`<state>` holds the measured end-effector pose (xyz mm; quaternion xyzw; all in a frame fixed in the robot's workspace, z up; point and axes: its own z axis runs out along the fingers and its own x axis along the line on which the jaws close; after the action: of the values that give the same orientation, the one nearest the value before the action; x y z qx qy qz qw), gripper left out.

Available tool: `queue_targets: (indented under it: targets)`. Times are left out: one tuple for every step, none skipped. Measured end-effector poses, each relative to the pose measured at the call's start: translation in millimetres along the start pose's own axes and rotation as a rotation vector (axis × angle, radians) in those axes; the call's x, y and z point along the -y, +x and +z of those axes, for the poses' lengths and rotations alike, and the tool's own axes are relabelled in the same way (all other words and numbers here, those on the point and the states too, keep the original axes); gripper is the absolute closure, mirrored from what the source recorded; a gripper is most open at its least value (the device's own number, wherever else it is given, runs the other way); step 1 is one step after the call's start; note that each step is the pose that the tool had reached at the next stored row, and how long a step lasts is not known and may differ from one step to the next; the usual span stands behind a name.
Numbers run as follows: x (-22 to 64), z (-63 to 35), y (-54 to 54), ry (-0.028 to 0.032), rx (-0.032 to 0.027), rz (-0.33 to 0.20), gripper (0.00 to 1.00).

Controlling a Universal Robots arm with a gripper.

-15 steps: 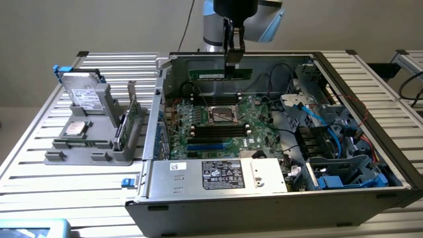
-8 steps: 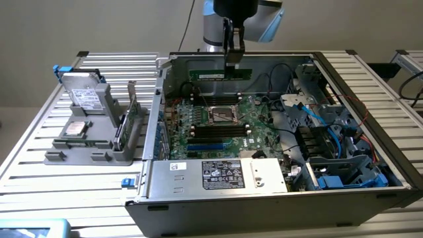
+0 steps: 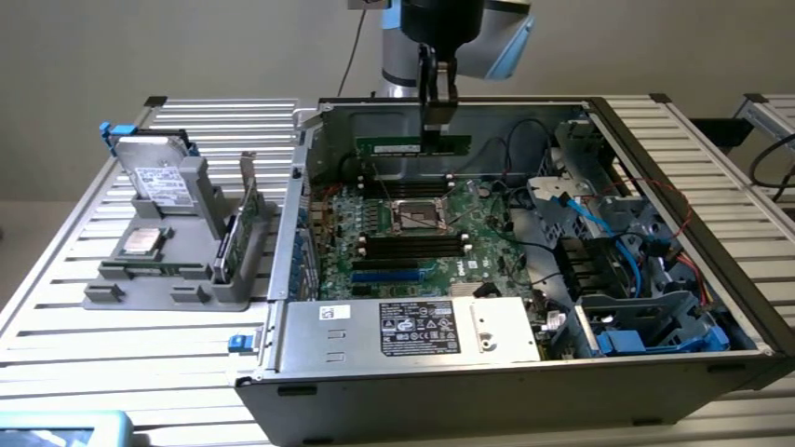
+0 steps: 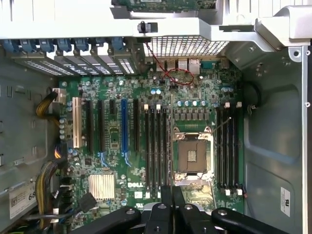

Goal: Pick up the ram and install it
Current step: 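Pick up the ram and move it above insertion slot, then insert the ram into the slot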

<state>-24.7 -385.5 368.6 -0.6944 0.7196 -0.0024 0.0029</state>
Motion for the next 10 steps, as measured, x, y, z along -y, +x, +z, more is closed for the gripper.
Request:
queue_targets:
  targets:
    - [-0.1, 1.8, -0.1, 0.0, -0.0004, 0.0, 0.87]
    - [-0.1, 3.6, -0.1, 0.0001, -0.001, 0.0, 0.87]
    - [-0.1, 5.4, -0.2, 0.0001, -0.0019, 0.0, 0.87]
    - [-0.1, 7.2, -0.3, 0.0001, -0.0029, 0.0, 0.87]
    - [-0.1, 9.0, -0.4, 0.0002, -0.0041, 0.0, 0.87]
    - [-0.2, 10.8, -0.4, 0.0002, -0.0055, 0.0, 0.87]
    - [-0.2, 12.5, -0.5, 0.0003, -0.007, 0.0, 0.87]
    - [-0.2, 14.2, -0.6, 0.0003, -0.0088, 0.0, 0.87]
    - [-0.2, 15.8, -0.6, 0.0004, -0.0106, 0.0, 0.87]
    - [-0.2, 17.4, -0.7, 0.0005, -0.0126, 0.0, 0.87]
